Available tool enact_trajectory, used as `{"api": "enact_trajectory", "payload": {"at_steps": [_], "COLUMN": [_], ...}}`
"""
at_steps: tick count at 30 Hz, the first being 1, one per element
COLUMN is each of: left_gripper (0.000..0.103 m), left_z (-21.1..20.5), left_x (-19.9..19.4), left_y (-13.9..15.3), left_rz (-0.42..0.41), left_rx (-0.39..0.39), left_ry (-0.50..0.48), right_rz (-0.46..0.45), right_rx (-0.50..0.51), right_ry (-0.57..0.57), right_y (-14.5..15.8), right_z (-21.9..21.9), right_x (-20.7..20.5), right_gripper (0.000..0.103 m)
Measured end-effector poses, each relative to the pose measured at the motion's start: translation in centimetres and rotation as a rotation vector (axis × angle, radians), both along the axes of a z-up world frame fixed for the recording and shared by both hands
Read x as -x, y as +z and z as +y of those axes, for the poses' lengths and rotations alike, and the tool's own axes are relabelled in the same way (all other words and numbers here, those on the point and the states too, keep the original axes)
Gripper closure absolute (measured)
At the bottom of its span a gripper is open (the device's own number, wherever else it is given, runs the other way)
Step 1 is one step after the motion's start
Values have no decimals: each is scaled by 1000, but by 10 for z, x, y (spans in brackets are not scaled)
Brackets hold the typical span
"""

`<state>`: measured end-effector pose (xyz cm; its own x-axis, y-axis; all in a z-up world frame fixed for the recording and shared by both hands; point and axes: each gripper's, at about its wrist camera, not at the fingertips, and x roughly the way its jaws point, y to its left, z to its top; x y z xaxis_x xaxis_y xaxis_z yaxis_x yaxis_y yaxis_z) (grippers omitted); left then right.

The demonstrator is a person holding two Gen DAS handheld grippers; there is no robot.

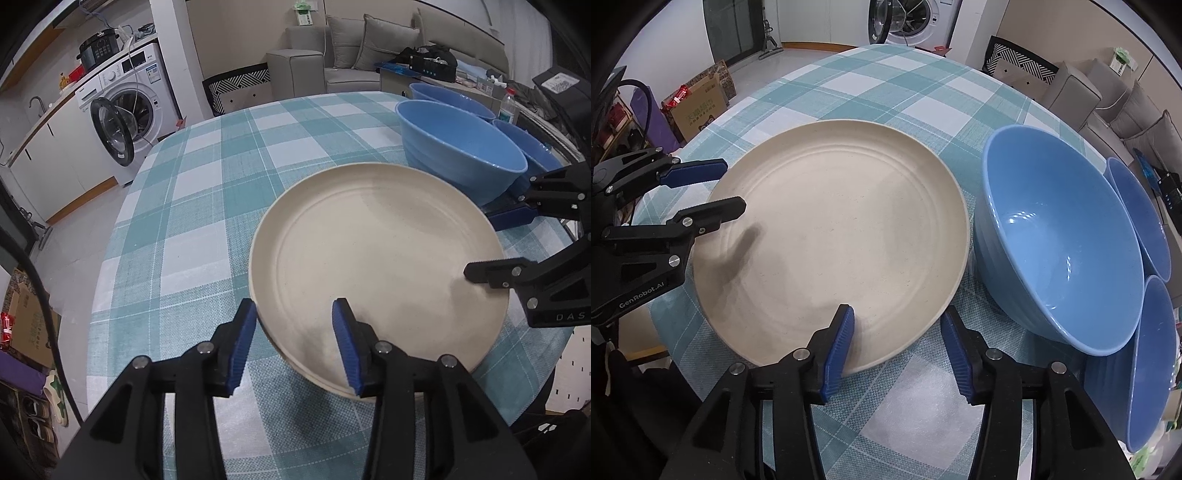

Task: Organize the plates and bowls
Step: 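Lower the beige plate beside the blue bowls and open the left tool while the right tool releases its plate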

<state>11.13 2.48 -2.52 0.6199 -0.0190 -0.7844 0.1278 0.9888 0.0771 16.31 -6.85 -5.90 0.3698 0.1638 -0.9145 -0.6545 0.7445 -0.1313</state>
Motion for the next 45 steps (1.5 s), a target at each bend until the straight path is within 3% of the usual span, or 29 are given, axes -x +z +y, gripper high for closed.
{"api": "enact_trajectory", "payload": {"at_steps": [2, 4, 8, 11, 21, 24, 30, 34, 37, 45], "left_gripper": [50, 49, 47, 46, 42, 25, 15, 15, 0, 0], "left_z": [-1, -1, -1, -1, -10, -14, -19, -24, -30, -45], "left_x": [2, 3, 5, 6, 4, 4, 1, -4, -8, -15], "left_y": [4, 9, 18, 25, 40, 46, 59, 66, 72, 90], "left_rz": [-12, -28, -51, -64, -90, -112, -142, -153, -163, -196], "left_rx": [7, 12, 27, 43, 52, 52, 71, 87, 105, 119], "left_ry": [-5, -10, -11, -16, -49, -48, -55, -70, -81, -109], "right_rz": [-3, -5, -22, -27, -24, -38, -66, -87, -103, -142], "right_rx": [-11, -20, -50, -72, -162, -179, -220, -238, -253, -287], "right_ry": [0, 3, -5, -12, -8, -5, -14, -23, -29, -83], "right_y": [2, 5, 14, 20, 43, 50, 67, 77, 85, 106], "right_z": [-1, -3, -6, -10, -23, -28, -42, -52, -59, -89], "right_x": [1, 2, 4, 4, 14, 17, 23, 25, 26, 20], "right_gripper": [39, 38, 23, 20, 14, 8, 4, 3, 3, 3]}}
